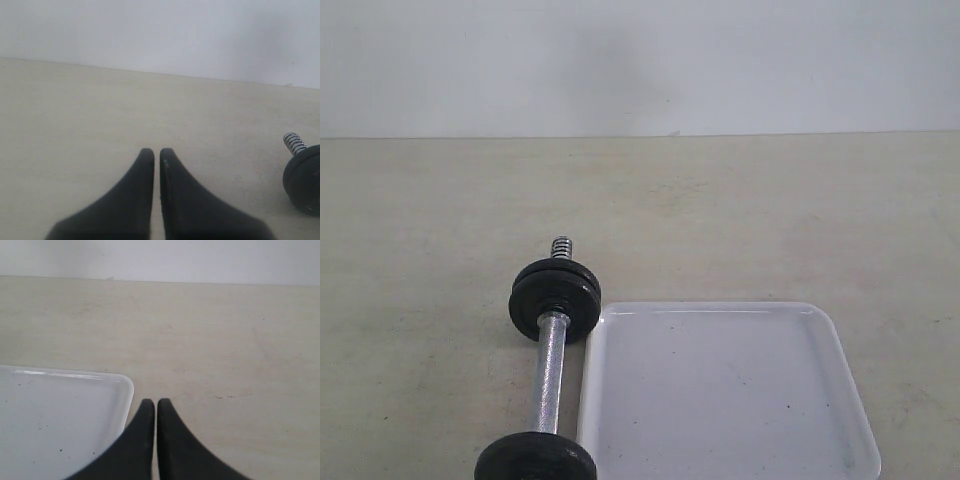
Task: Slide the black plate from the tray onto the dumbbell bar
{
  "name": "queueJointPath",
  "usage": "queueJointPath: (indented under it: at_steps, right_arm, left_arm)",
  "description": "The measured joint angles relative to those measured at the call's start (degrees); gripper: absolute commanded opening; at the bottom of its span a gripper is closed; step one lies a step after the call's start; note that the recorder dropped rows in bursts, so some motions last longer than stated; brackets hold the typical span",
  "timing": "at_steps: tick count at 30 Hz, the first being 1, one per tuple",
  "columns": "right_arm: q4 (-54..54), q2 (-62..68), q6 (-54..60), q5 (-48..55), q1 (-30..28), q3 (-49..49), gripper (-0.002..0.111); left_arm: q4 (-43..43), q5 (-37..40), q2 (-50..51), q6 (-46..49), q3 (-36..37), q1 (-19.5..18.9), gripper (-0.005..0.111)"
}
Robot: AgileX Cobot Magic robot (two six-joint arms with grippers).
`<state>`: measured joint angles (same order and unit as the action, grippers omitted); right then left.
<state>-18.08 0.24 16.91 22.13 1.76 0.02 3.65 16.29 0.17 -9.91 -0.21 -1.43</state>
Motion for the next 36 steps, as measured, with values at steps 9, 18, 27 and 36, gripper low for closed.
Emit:
queueJointPath:
  at_steps: [9, 18, 27, 36]
  right_arm:
    - [-0.1, 0.0, -0.6, 0.0, 0.0, 0.0, 0.000]
    - [-0.1, 0.0, -0.9, 0.0, 0.0, 0.0, 0.000]
    - [-0.1, 0.0, -1.0, 0.0, 0.0, 0.0, 0.000]
    - [-0.1, 0.0, -1.0, 0.0, 0.0, 0.0, 0.000]
  left_arm:
    - [0.0, 0.0, 0.0, 0.0, 0.0, 0.0, 0.004]
    - [0.0, 0.0, 0.0, 0.0, 0.0, 0.0, 0.004]
    - [0.0, 0.0, 0.0, 0.0, 0.0, 0.0, 0.004]
    - [0.0, 0.0, 0.0, 0.0, 0.0, 0.0, 0.004]
